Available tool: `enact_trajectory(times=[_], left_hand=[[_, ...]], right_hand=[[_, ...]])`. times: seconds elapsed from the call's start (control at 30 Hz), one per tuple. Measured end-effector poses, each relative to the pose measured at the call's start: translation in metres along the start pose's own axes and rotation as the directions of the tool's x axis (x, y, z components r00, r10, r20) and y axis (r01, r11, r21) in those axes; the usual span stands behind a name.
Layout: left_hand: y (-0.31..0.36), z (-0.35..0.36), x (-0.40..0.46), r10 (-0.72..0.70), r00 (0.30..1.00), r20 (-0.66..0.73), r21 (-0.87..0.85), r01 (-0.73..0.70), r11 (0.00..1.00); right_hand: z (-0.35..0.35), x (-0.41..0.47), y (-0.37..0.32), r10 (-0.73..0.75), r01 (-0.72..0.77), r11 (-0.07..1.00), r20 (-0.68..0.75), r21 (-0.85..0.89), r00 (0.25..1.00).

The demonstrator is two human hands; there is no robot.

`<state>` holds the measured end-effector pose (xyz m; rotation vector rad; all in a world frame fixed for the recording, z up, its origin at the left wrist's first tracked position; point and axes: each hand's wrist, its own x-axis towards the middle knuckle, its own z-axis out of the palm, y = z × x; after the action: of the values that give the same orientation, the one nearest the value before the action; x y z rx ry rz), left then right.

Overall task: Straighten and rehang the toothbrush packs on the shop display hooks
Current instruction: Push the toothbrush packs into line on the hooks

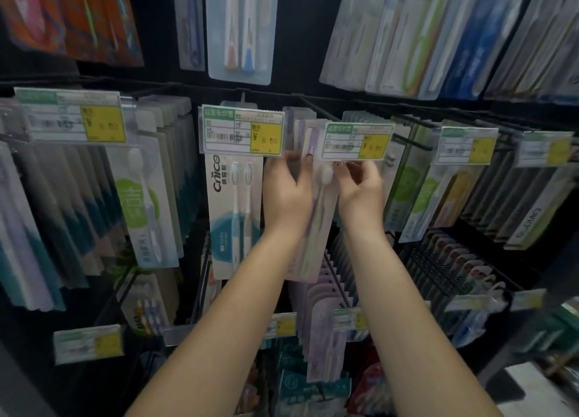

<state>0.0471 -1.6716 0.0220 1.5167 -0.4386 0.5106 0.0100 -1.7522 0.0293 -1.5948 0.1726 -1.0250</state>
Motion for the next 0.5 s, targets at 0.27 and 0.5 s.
enact_trajectory(times=[0.27,0.5], left_hand=[[0.0,0.003,0.009,-0.026,1.0,-0.005,0.048,0.026,0.999],[-0.004,0.012,0.018,-0.11,0.994,-0.012,0.03,0.11,0.993]], right_hand=[[0.007,0.011,0.005,0.041,-0.041,0.998,0.002,0.055,0.999],[0.011,0.023,0.012,0.038,-0.04,0.998,0.052,0.04,0.998]])
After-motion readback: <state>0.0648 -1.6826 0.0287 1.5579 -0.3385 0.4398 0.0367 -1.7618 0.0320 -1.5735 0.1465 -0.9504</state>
